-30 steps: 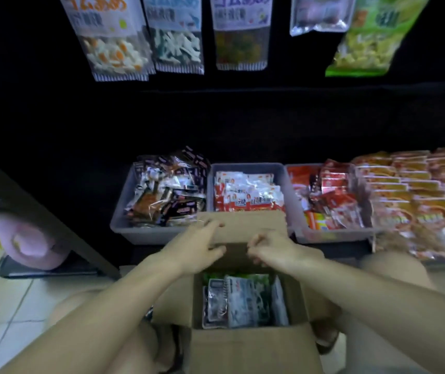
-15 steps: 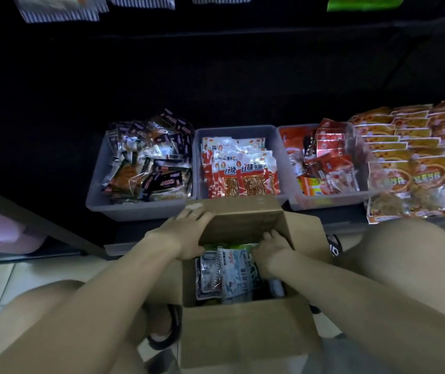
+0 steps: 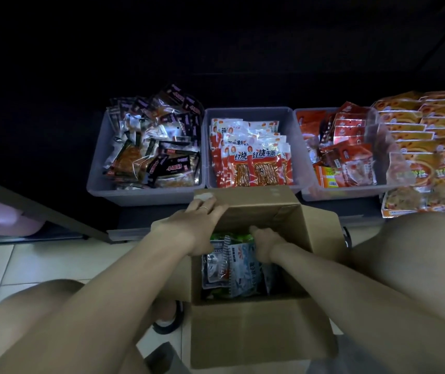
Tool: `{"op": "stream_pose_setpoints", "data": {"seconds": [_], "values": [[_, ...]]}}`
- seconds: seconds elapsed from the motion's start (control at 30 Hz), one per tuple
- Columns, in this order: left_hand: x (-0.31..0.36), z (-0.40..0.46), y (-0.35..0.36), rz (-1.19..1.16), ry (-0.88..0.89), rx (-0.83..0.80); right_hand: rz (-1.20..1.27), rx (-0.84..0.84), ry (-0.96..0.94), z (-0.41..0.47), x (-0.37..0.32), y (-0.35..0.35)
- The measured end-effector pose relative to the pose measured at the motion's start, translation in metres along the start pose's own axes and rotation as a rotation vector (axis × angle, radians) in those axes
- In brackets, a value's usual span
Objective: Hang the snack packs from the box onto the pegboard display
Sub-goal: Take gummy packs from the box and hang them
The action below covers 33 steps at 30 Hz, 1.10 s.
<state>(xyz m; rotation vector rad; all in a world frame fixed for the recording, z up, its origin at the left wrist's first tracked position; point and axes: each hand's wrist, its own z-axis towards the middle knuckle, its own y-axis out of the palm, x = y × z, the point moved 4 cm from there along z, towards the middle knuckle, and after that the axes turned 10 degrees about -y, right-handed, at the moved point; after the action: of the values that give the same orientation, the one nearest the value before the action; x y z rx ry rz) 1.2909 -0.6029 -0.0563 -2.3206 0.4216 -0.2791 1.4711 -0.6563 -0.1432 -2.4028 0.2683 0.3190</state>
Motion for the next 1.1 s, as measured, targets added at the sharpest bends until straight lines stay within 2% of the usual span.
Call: {"op": "stream_pose_setpoints", "data": {"seconds": [0.07, 0.23, 0.3, 0.47, 0.63, 0.73, 0.83, 1.0, 1.1], "values": [[0.002, -0.001, 0.000, 0.007, 0.002, 0.000, 0.061, 0.027, -0.050, 0.008, -0.007, 0.004], [0.009, -0.008, -0.006, 0.003, -0.003, -0.014, -0.284, -0.195, -0.235, 0.010, -0.024, 0.028], [0.009, -0.009, -0.007, -0.003, -0.009, -0.017, -0.279, -0.200, -0.241, 0.013, -0.027, 0.029], [0.016, -0.011, -0.013, 0.003, -0.011, 0.009, -0.129, -0.334, -0.110, 0.030, -0.030, 0.027], [0.017, -0.011, -0.016, -0.015, -0.010, 0.017, -0.215, -0.302, -0.094, 0.035, -0.029, 0.037], [0.015, -0.010, -0.018, -0.021, -0.009, 0.017, -0.251, -0.179, -0.126, 0.034, -0.031, 0.038], [0.015, -0.009, -0.021, -0.035, -0.008, 0.009, -0.205, -0.131, -0.116, 0.035, -0.029, 0.038], [0.017, -0.009, -0.022, -0.044, 0.001, -0.001, -0.149, -0.234, -0.056, 0.033, -0.023, 0.039], [0.013, -0.010, -0.021, -0.069, 0.016, 0.009, -0.090, -0.116, -0.030, 0.031, -0.010, 0.037]]}}
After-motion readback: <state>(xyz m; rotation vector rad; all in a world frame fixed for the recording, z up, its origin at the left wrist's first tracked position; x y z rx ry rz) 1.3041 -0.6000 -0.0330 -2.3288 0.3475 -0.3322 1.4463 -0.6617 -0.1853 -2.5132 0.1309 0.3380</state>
